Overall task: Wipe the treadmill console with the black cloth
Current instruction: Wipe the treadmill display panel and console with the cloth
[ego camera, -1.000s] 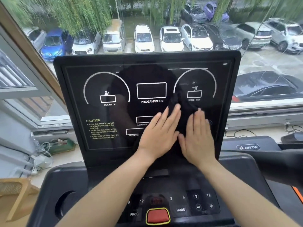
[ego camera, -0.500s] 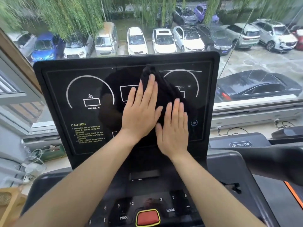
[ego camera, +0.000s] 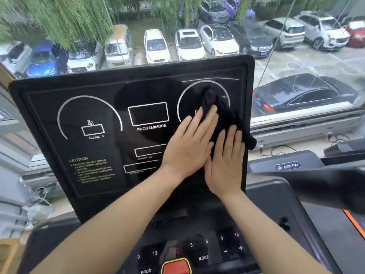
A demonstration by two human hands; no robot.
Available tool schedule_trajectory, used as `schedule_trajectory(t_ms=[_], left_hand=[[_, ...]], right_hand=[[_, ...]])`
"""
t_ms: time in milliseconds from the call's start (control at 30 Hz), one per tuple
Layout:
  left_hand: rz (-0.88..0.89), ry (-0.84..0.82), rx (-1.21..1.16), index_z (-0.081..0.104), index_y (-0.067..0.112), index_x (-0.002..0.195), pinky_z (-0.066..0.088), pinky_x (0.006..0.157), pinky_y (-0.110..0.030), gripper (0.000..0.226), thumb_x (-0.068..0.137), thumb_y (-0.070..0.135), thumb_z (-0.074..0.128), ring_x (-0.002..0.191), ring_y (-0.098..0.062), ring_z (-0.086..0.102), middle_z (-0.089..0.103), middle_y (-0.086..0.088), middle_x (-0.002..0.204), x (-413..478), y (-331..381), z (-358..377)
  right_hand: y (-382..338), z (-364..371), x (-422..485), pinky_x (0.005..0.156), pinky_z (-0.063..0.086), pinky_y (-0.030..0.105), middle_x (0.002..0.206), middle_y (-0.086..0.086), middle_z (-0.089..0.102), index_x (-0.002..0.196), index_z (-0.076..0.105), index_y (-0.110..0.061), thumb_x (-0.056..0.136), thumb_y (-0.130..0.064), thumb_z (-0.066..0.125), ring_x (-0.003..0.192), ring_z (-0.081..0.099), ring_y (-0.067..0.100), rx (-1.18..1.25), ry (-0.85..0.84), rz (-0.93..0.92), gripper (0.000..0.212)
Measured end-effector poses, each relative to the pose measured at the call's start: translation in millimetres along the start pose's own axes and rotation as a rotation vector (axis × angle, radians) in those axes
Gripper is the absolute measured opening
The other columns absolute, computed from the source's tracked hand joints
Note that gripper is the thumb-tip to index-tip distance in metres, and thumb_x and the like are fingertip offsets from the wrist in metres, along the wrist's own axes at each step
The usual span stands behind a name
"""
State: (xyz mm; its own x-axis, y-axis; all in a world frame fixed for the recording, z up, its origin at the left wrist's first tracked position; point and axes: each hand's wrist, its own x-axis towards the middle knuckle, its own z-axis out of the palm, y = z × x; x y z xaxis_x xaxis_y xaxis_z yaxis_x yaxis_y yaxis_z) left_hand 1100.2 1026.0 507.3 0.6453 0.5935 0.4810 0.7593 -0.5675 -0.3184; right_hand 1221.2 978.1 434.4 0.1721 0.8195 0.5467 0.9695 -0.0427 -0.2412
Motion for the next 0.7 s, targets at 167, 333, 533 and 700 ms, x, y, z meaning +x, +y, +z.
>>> schedule_trajectory(t_ms=[167,333,533,700], left_hand=[[0.029,-0.045,0.074,0.002,0.011,0.16,-0.002,0.123,-0.042,0.067,0.106,0.039,0.029,0.153,-0.027,0.006,-0.004,-0.007,0.167,-48.4,-4.1,15.3],[-0.189,0.093,0.065,0.015,0.008,0.159,0.003,0.124,-0.044,0.065,0.104,0.037,0.034,0.152,-0.033,0.017,0.017,-0.011,0.167,27.6,-35.2,-17.3],[-0.246,0.118,0.046,0.008,0.005,0.159,0.003,0.124,-0.044,0.066,0.105,0.039,0.024,0.155,-0.031,0.008,0.004,-0.013,0.168,93.7,-24.0,-37.8],[-0.023,0.044,0.012,0.007,0.006,0.16,0.005,0.124,-0.043,0.064,0.107,0.037,0.026,0.155,-0.03,0.007,0.003,-0.012,0.169,38.0,7.3,-10.9]], right_hand=[[2.1,2.0,-20.6,0.124,-0.003,0.049,0.163,0.022,0.012,0.152,0.019,0.002,0.097,-0.04,0.042,0.154,-0.006,0.035,-0.076,-0.095,-0.235,0.073],[-2.0,-40.5,92.0,0.125,0.004,0.049,0.163,0.022,0.022,0.153,0.028,0.001,0.093,-0.036,0.05,0.153,0.015,0.037,-0.009,0.107,-0.388,0.074],[21.8,-52.4,125.8,0.126,0.008,0.048,0.165,0.023,0.017,0.156,0.02,0.002,0.106,-0.032,0.029,0.154,0.012,0.035,0.021,0.204,-0.224,0.061],[27.0,-17.5,35.3,0.126,0.001,0.047,0.165,0.021,0.0,0.156,0.003,0.002,0.107,-0.037,0.02,0.154,-0.011,0.03,-0.01,0.048,-0.092,0.065]])
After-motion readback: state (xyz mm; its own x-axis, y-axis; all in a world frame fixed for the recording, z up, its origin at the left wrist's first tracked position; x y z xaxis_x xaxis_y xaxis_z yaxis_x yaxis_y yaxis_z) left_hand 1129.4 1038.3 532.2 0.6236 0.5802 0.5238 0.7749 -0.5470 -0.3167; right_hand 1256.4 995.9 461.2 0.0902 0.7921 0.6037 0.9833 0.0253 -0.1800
